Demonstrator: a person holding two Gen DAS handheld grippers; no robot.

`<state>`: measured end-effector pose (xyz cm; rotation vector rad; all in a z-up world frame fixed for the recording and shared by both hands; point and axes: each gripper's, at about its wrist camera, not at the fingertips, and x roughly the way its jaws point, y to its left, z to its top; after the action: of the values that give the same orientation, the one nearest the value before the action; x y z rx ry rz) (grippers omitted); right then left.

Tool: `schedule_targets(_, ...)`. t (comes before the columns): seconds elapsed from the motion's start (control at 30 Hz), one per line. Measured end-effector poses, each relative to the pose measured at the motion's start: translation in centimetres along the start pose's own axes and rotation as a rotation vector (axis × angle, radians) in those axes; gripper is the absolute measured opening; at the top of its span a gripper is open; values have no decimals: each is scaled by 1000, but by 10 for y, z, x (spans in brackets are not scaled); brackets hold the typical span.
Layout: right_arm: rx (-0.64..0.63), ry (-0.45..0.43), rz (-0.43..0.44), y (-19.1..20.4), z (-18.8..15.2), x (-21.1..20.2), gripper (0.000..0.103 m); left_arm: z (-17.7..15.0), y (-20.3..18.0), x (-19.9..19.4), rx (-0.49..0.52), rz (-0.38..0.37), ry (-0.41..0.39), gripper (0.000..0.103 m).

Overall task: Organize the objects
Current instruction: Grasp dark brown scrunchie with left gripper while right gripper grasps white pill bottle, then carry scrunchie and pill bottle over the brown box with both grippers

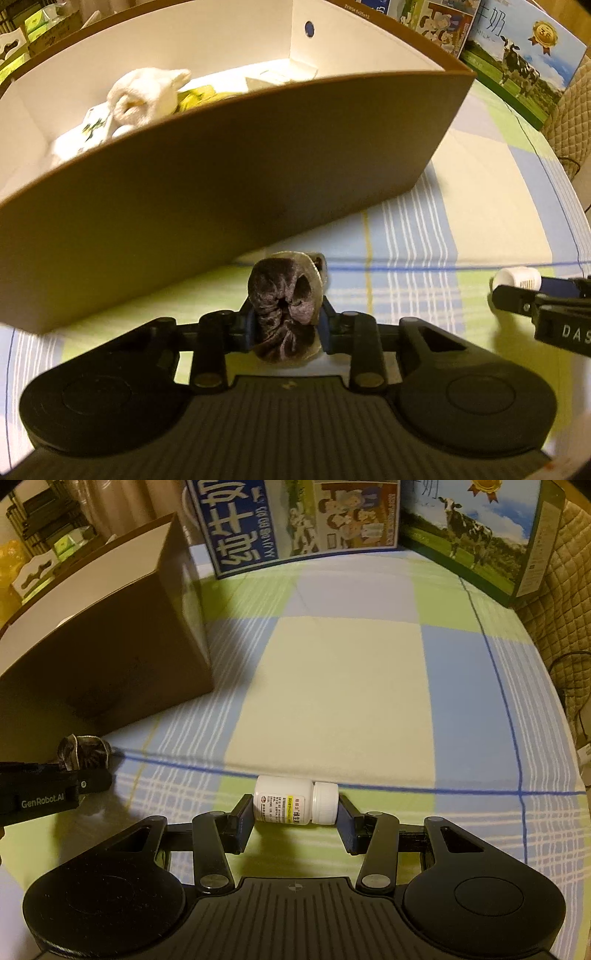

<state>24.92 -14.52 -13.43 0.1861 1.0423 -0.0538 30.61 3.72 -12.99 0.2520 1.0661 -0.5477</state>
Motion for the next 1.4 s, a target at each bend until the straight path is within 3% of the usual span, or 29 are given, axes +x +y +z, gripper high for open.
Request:
schedule_targets(0.4, -53, 19, 63, 26, -26, -27, 44, -49, 21, -34, -35, -30, 53, 26)
schedule_targets(0.6, -93, 4, 93, 43, -30, -43, 44, -66, 31, -63, -53, -38, 32, 26)
schedule_targets(1.0, -165, -54, 140, 80, -23, -69, 44, -65, 67, -117, -144, -39, -78, 26)
schedule_targets(1.4, -204, -116, 208, 112, 7, -86, 44, -41, 96, -168, -173, -36, -233, 26)
